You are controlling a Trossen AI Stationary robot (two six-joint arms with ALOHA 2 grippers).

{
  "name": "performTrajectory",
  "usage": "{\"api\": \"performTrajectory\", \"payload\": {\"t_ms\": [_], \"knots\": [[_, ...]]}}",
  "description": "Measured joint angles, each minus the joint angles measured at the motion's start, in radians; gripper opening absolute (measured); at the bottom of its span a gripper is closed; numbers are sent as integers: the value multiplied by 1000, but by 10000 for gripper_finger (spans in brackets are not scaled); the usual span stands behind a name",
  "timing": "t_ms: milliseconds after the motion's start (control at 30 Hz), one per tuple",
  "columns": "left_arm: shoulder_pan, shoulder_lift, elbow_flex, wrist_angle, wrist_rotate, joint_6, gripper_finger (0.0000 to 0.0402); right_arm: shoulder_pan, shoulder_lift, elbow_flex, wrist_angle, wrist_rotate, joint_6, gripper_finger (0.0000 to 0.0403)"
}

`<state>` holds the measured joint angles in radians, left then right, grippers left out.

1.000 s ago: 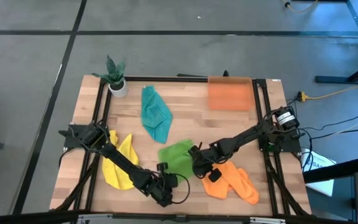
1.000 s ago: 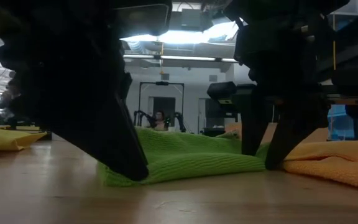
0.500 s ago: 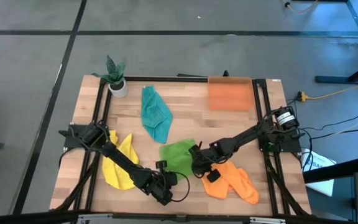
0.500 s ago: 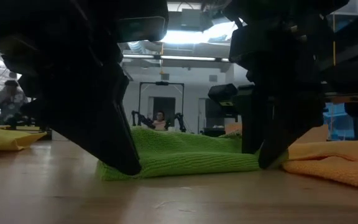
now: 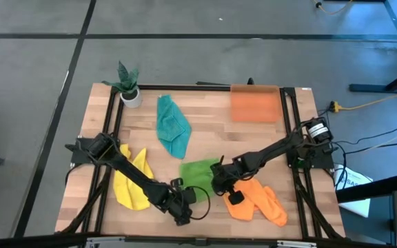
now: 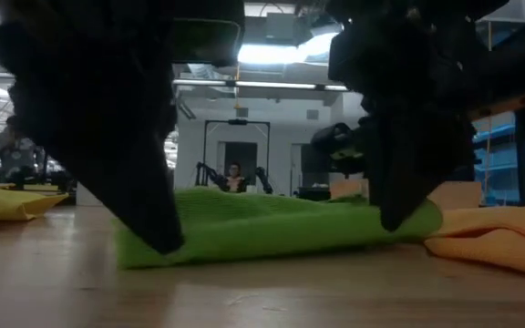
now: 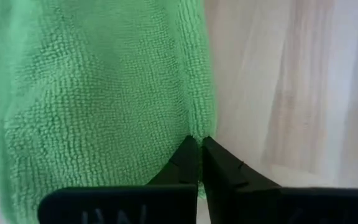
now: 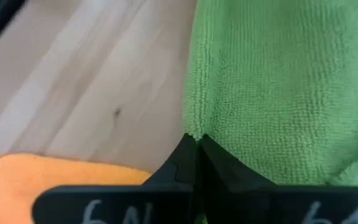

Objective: Roll microfiber towels into tight, uniform cylinder then place into a basket
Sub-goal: Fold the green towel

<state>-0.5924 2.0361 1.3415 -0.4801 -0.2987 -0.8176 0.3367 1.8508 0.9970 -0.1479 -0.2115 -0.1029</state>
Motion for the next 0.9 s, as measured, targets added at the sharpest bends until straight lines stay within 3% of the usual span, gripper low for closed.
{"api": "performTrajectory", "payload": {"t_ms": [100, 267, 433, 633, 900], "knots": [[20, -32, 0, -1, 60, -32, 0, -1, -15, -1, -10, -4, 21, 5], [56, -67, 0, -9, 121, -73, 0, -32, -26, -1, -16, -125, 76, 4], [102, -93, 0, -13, 198, -154, 0, -65, -26, -1, -23, -134, 120, 4], [151, -100, 0, -14, 272, -278, 0, -116, -26, -1, -21, -279, 189, 4], [174, -100, 1, -21, 263, -332, 0, -175, -26, -2, 0, -361, 284, 6]]}}
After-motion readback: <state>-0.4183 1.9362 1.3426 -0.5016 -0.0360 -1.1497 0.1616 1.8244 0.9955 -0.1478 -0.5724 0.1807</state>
